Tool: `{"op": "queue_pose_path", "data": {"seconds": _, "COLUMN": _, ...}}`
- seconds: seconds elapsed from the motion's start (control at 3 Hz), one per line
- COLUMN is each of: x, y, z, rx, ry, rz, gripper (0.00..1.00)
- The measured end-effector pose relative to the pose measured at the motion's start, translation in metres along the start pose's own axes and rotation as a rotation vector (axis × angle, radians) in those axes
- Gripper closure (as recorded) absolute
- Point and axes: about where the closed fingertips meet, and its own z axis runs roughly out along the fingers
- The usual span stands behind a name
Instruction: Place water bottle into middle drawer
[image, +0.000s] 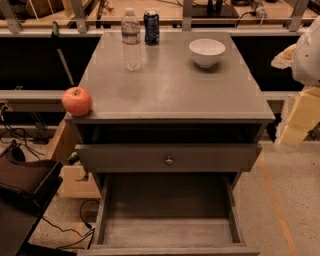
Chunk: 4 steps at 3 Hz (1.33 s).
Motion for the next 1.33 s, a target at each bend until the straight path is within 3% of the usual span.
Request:
{"op": "queue_pose_path", "data": {"seconds": 0.33, "x": 0.0, "y": 0.0, "z": 0.0, "rx": 0.0, "ry": 0.0, "rz": 0.0, "gripper": 0.0}}
{"op": "queue_pose_path", "data": {"seconds": 0.67, "x": -0.004, "y": -0.013, "z": 0.004, "rx": 0.057, "ry": -0.048, "rz": 0.026, "gripper": 0.0}}
{"op": "queue_pose_path", "data": {"seconds": 1.33, "x": -0.014, "y": -0.037, "z": 0.047, "rx": 0.16, "ry": -0.32, "rz": 0.173, "gripper": 0.0}}
